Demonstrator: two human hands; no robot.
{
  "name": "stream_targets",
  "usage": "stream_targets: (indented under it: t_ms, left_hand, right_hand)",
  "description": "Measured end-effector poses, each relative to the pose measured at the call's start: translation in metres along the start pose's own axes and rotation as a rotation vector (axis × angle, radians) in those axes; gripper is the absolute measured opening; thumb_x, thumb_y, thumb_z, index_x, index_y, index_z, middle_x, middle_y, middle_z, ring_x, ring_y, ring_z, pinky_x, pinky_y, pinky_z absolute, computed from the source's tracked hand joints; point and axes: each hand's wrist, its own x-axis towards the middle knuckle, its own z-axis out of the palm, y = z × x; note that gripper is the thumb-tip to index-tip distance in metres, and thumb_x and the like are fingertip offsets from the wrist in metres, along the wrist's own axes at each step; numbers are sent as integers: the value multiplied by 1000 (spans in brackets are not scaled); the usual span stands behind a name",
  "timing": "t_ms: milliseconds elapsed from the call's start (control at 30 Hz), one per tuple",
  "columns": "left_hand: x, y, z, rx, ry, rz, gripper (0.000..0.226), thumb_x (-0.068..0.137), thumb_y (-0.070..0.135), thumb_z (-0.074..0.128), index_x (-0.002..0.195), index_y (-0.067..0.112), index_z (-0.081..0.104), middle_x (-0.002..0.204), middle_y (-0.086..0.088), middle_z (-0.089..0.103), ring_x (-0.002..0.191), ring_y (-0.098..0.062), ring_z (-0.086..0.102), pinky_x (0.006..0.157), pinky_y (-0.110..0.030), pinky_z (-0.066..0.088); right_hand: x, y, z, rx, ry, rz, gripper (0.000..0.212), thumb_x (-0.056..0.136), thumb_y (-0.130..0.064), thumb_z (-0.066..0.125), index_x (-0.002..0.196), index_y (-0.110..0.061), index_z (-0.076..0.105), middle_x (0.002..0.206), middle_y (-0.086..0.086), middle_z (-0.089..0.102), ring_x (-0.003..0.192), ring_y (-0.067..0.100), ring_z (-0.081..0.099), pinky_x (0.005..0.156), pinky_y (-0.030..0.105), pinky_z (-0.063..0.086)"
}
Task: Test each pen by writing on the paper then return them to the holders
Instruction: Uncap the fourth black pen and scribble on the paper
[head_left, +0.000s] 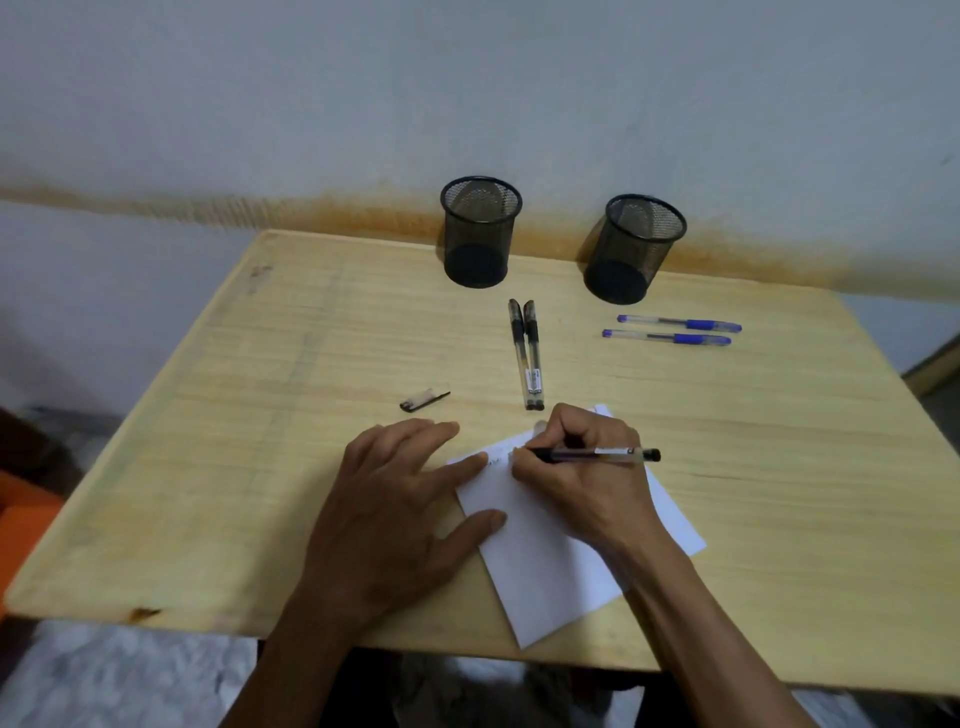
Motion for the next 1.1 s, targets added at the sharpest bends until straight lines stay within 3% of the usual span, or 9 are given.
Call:
stream_targets:
  t_ms: [267, 600, 767, 900, 1100]
  left_hand:
    - [0, 2, -1, -8, 3, -15, 54, 83, 73, 48, 119, 39, 68, 138, 7, 57, 129, -20, 49, 107, -47, 36]
    - [0, 3, -2, -15, 2, -21, 54, 83, 73, 49, 119, 38, 69, 139, 7, 57, 129, -19, 48, 106, -48, 37]
    - [0, 2, -2, -24, 5, -25, 53, 82, 73, 50, 119, 39, 69, 138, 7, 57, 129, -19, 48, 106, -48, 37]
    - [0, 2, -2, -24, 0, -30, 54, 82, 73, 50, 120, 39, 68, 139, 8, 56, 130, -19, 47, 107, -47, 36]
    - [0, 2, -1, -25, 3, -30, 54, 82, 73, 51, 121, 39, 68, 139, 8, 56, 130, -18, 47, 107, -47, 36]
  right_hand:
    - [1, 1, 0, 0, -16, 1, 24, 65, -8, 78, 56, -10, 56, 57, 8, 60, 53, 4, 46, 49, 22, 33]
    - [3, -1, 0, -15, -13, 9, 26, 66, -6, 78, 55, -11, 55, 57, 6, 61, 53, 4, 47, 49, 16, 34]
    - [3, -1, 0, -19, -2, 15, 25, 66, -6, 77, 56, -9, 55, 57, 7, 60, 54, 7, 48, 50, 23, 36]
    - [2, -3, -1, -24, 7, 8, 23, 68, -6, 77, 57, -8, 58, 59, 1, 62, 54, 5, 52, 50, 15, 37]
    - [2, -2, -1, -40, 6, -7, 25, 67, -5, 77, 56, -8, 55, 59, 4, 59, 54, 5, 48, 50, 16, 35]
